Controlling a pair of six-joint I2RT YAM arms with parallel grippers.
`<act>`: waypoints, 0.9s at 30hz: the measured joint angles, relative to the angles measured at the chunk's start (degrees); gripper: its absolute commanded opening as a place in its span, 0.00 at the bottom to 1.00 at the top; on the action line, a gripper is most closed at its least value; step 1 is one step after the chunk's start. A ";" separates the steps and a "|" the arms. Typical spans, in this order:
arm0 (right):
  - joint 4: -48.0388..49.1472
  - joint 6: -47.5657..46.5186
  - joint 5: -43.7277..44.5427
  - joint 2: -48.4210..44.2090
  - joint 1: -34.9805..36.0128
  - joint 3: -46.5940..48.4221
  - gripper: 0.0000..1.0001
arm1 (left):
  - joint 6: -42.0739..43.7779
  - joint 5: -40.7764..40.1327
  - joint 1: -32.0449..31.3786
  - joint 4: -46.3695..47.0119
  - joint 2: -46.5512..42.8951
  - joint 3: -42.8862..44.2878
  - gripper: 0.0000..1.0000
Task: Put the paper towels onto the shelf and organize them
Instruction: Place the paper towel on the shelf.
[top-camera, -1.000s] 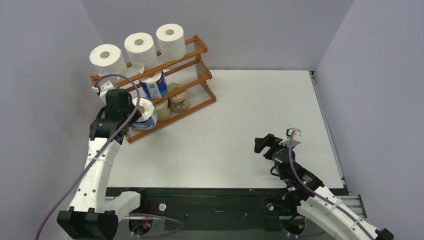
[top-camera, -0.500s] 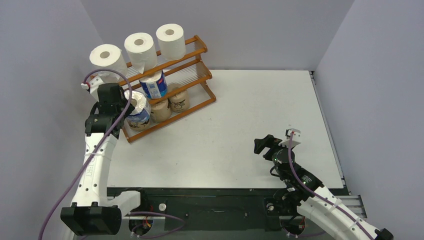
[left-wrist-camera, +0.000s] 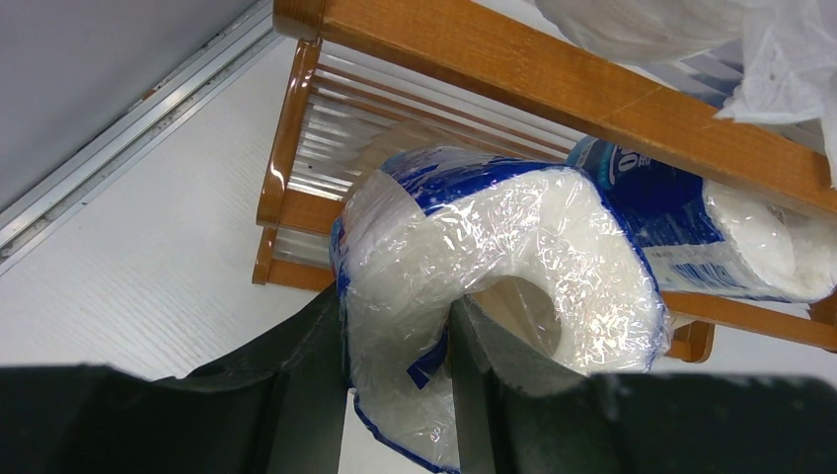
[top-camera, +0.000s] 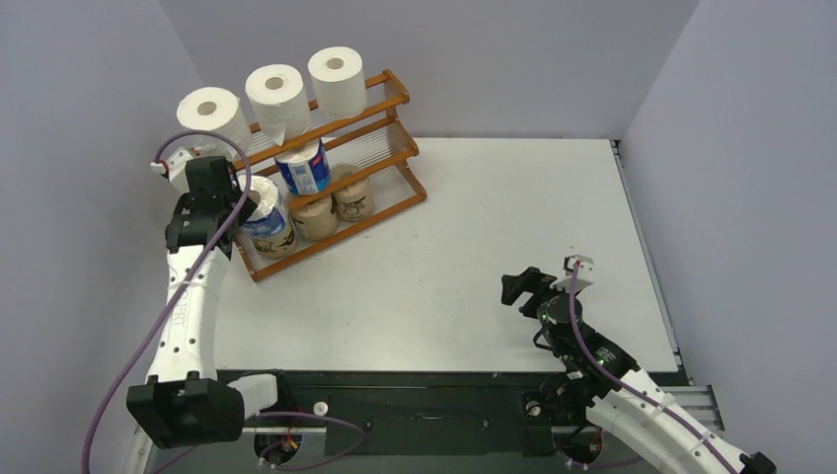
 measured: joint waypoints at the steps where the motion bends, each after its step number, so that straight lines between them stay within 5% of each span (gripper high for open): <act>1: -0.02 0.00 0.00 -0.02 0.00 0.00 0.83 | -0.11 0.22 0.22 0.24 0.37 0.02 0.27; 27: 0.00 0.00 0.00 -0.02 0.00 0.00 0.82 | -1.88 1.25 2.95 1.55 6.91 4.74 0.34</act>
